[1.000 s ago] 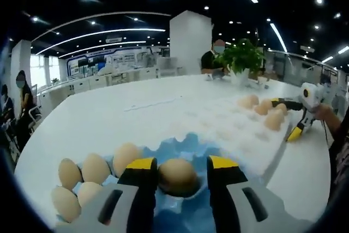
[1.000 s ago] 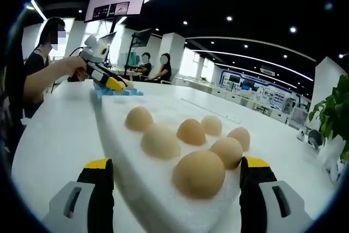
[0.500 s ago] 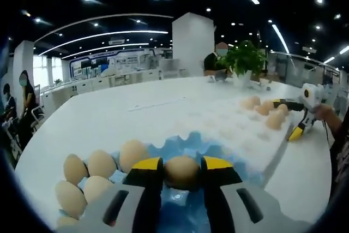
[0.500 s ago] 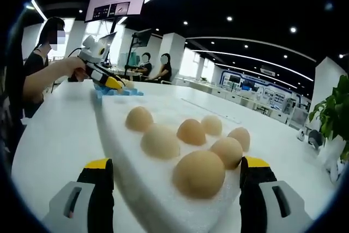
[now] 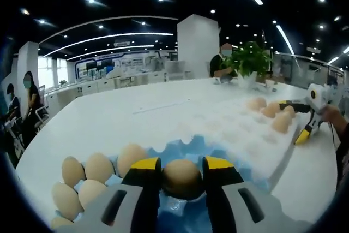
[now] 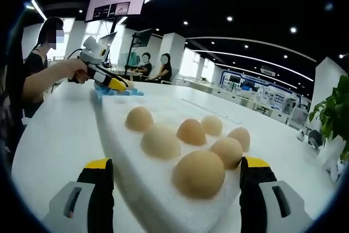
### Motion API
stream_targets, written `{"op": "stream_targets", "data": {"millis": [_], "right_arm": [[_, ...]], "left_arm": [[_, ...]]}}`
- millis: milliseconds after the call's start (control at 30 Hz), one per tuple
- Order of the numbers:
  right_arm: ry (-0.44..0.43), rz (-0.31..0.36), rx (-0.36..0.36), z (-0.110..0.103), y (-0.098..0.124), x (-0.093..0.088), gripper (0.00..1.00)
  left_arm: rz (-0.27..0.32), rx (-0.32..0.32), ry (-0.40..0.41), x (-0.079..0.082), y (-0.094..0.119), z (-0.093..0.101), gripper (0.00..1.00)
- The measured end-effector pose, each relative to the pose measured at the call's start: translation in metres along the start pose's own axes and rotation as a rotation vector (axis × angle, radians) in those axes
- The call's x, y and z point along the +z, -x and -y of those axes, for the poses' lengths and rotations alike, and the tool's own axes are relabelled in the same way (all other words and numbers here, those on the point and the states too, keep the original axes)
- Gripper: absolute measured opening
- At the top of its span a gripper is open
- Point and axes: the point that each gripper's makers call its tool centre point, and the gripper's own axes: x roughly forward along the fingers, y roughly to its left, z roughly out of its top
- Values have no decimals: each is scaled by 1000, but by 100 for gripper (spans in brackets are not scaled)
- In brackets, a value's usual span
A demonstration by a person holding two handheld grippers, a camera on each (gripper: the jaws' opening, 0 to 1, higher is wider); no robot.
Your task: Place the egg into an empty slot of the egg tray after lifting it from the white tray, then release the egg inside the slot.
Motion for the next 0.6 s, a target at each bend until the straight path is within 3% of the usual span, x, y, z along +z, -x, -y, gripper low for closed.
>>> {"op": "stream_targets", "data": {"millis": [67,267,333,400,467,500,567,600], "right_arm": [[0,0,0,0,0,0,100],[0,1,2,0,0,0,100],[1,1,2,0,0,0,100],[1,1,2,0,0,0,100],[1,1,2,0,0,0,100],[1,1,3,0,0,0,100],[1,1,3,0,0,0,100],[1,1,2,0,0,0,100]], "left_arm": [[-3,0,-6,2,3,11,29],[-20,46,43,0,19,15,29],[-34,90,90,-2,24,8,30],[-24,106,103,-4,24,6,31],[-53,117,145,-11,26,7,32],[-36,121,132,-8,23,2,33],[-62,141,168,-12,24,-2,33],[-115,151,216,-22,22,-2,34]]}}
